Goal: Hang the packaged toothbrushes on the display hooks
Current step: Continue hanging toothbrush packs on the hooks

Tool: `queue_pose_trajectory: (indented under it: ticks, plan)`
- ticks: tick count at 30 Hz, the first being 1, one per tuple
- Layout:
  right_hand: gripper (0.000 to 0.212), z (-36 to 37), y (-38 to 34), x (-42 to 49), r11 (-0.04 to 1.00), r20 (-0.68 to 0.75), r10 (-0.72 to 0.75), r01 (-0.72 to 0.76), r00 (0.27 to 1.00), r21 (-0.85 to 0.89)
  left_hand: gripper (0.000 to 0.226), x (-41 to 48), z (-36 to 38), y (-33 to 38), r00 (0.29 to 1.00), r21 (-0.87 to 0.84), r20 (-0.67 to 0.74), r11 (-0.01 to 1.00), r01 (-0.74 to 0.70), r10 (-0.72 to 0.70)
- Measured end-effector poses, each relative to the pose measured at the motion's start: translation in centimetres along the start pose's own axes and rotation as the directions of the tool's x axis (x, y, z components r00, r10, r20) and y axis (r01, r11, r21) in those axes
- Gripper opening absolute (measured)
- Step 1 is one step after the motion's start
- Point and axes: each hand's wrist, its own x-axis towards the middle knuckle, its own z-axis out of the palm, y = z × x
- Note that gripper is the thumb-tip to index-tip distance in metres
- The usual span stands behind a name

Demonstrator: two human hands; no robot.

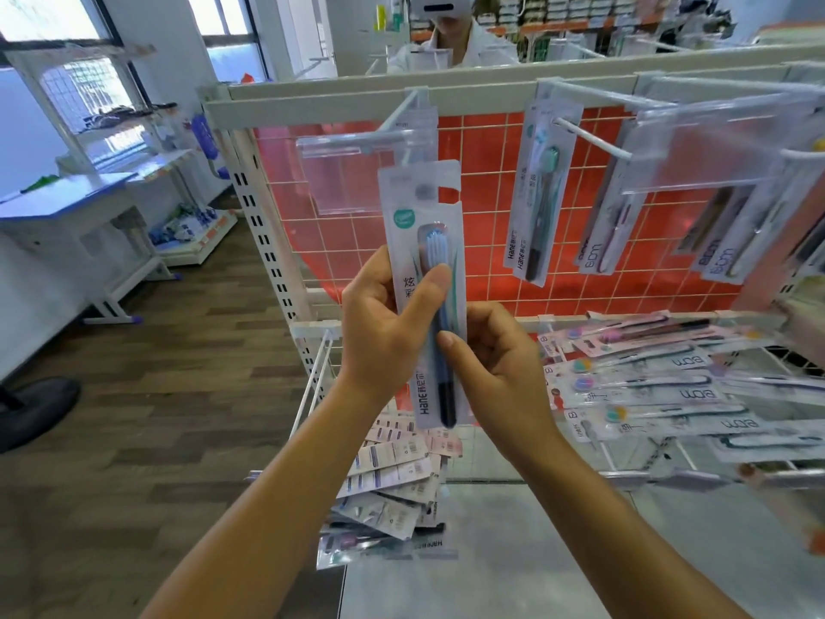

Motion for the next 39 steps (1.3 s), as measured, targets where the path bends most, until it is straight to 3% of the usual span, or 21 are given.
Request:
queue_pose_trajectory:
  ticks: [19, 39]
  plan:
    - [0.013, 1.3, 0.4, 0.6, 1.000, 0.064, -0.021, 0.021, 0.998, 0.004, 0.015, 0.2, -1.0, 0.0, 0.996, -0.018, -0.091, 1.000, 0.000, -0.001]
    - [0.014, 1.8, 1.1, 1.5, 1.000, 0.073, 0.026, -0.026, 0.997, 0.000, 0.016, 1.0, -1.7, -1.4, 0.998, 0.049, -0.061, 0.999, -0.017, 0.020]
